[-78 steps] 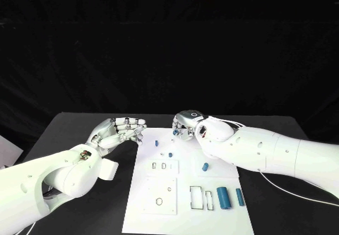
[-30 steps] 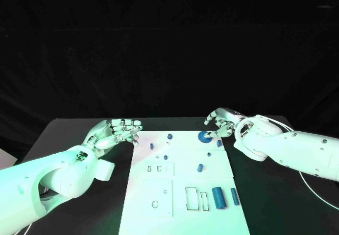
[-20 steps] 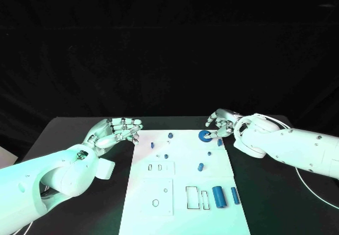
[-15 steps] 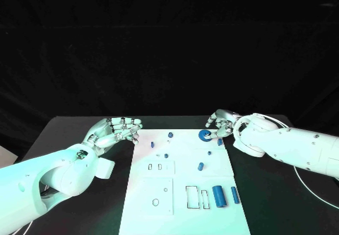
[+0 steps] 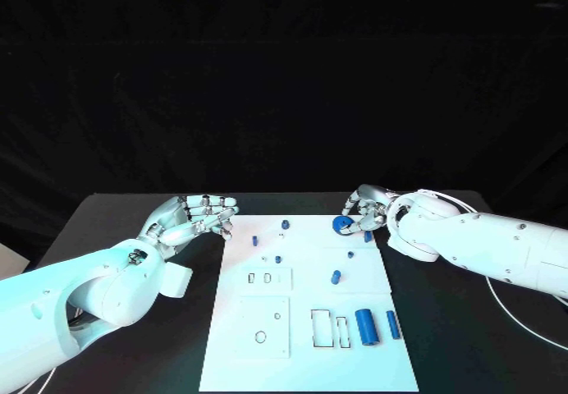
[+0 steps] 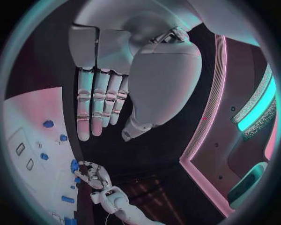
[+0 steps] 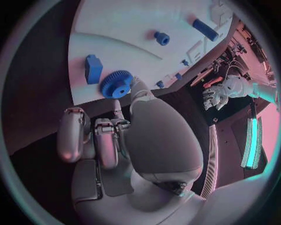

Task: Assemble the parts on the task board

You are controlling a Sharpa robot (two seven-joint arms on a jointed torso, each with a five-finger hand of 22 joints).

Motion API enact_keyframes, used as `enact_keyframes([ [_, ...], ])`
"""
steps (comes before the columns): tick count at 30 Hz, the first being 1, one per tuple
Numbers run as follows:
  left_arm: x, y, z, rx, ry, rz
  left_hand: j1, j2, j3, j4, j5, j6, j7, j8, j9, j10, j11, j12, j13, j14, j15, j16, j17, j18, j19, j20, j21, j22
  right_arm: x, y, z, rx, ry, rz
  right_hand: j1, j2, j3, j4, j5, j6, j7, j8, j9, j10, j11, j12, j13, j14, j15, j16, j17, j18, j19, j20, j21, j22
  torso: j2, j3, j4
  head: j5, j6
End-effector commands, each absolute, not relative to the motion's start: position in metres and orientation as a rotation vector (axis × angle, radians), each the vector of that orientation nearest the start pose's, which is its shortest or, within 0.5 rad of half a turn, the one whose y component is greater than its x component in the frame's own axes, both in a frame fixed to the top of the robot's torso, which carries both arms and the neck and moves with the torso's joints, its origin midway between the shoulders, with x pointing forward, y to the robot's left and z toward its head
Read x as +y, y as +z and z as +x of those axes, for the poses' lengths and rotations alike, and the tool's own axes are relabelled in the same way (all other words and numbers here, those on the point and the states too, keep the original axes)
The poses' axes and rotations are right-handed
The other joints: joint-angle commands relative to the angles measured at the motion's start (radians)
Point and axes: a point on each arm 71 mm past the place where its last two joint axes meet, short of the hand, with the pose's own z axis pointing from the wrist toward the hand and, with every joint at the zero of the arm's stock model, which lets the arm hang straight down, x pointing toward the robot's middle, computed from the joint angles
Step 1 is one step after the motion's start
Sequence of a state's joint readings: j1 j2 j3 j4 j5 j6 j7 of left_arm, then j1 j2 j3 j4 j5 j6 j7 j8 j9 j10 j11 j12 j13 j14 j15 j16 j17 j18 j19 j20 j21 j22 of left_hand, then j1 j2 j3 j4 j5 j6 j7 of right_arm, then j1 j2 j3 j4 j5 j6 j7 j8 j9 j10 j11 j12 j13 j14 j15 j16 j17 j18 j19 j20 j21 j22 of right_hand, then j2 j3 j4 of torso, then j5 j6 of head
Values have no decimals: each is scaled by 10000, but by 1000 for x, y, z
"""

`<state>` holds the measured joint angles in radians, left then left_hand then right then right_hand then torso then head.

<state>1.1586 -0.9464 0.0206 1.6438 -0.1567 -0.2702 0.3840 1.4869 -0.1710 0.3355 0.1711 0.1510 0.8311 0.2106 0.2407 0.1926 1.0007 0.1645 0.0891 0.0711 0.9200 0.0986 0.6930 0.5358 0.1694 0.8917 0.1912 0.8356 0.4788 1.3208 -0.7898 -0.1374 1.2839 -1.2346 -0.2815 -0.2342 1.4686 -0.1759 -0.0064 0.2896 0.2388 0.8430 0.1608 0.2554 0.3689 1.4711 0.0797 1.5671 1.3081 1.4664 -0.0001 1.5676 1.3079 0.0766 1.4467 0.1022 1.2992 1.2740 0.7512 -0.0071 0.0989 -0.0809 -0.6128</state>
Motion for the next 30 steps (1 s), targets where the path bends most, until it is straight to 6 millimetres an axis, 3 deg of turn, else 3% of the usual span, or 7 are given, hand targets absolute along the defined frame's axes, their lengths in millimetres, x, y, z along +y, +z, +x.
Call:
enact_keyframes([
  [1, 217, -161, 465, 14577, -16138, -9406, 42, -13, 59, -2, -31, 3, 78, 52, 14, -22, 1, 56, 14, -71, 15, 45, -16, 133, -85, 0, 62, 9, -261, -182, 540, 17902, 3928, 1460, 30, 134, 89, -4, 81, 74, 12, 57, 12, 997, -1, 37, 2627, 1044, 49, 32, 2629, -94, 51, 21, 29, 10, 3, 5, 15, 5, -16],
  [13, 218, -162, 465, 14592, -16116, -9420, 42, -13, 59, -2, -31, 3, 78, 52, 14, -22, 1, 56, 14, -71, 15, 45, -16, 133, -85, 0, 62, 9, -262, -185, 543, 17891, 3845, 1488, 33, 247, 218, -5, 218, 106, 4, 93, -5, 997, -8, 37, 2627, 1044, 40, 32, 2629, -101, 56, 15, 63, 60, -2, 8, -7, 29, -51],
  [19, 218, -162, 465, 14605, -16113, -9425, 43, -13, 78, -4, -30, 3, 81, 51, 14, -22, 2, 56, 12, -74, 14, 55, -20, 133, -103, 0, 89, 25, -263, -185, 543, 17868, 3841, 1509, 119, 451, 477, -38, 399, 185, -4, 142, -42, 997, -16, 37, 2627, 1044, 31, 32, 2629, -101, 45, 6, 77, 96, -5, 8, 1, 24, -56],
  [23, 218, -162, 465, 14612, -16102, -9432, 43, -13, 78, -4, -30, 3, 81, 51, 14, -22, 2, 56, 12, -74, 14, 55, -20, 133, -103, 0, 89, 25, -263, -185, 543, 17889, 3851, 1495, 522, 629, 1360, -75, 442, 420, -39, 152, -163, 997, -50, 37, 2627, 1044, -8, 32, 2629, -106, 40, -21, 110, 165, -6, 8, 0, 18, -56],
  [28, 218, -162, 465, 14622, -16096, -9438, 48, -3, 100, -5, -28, 3, 81, 50, 15, -21, 2, 56, 11, -78, 14, 62, -24, 134, -117, 0, 111, 39, -261, -185, 542, 17853, 3939, 1365, 905, 351, 3044, -378, 431, 1194, -233, 223, -257, 997, -227, 37, 2627, 1044, -183, 32, 2629, -108, 19, -175, 137, 259, -4, 6, -2, 18, -35],
  [30, 218, -162, 465, 14627, -16097, -9438, 48, -3, 100, -5, -28, 3, 81, 50, 15, -21, 2, 56, 11, -78, 14, 62, -24, 134, -117, 0, 111, 39, -260, -184, 542, 17748, 3970, 1261, 869, 299, 3246, -431, 424, 1282, -259, 240, -247, 997, -249, 37, 2627, 1044, -205, 32, 2629, -109, 19, -196, 142, 274, -3, 4, -6, 21, -32],
])
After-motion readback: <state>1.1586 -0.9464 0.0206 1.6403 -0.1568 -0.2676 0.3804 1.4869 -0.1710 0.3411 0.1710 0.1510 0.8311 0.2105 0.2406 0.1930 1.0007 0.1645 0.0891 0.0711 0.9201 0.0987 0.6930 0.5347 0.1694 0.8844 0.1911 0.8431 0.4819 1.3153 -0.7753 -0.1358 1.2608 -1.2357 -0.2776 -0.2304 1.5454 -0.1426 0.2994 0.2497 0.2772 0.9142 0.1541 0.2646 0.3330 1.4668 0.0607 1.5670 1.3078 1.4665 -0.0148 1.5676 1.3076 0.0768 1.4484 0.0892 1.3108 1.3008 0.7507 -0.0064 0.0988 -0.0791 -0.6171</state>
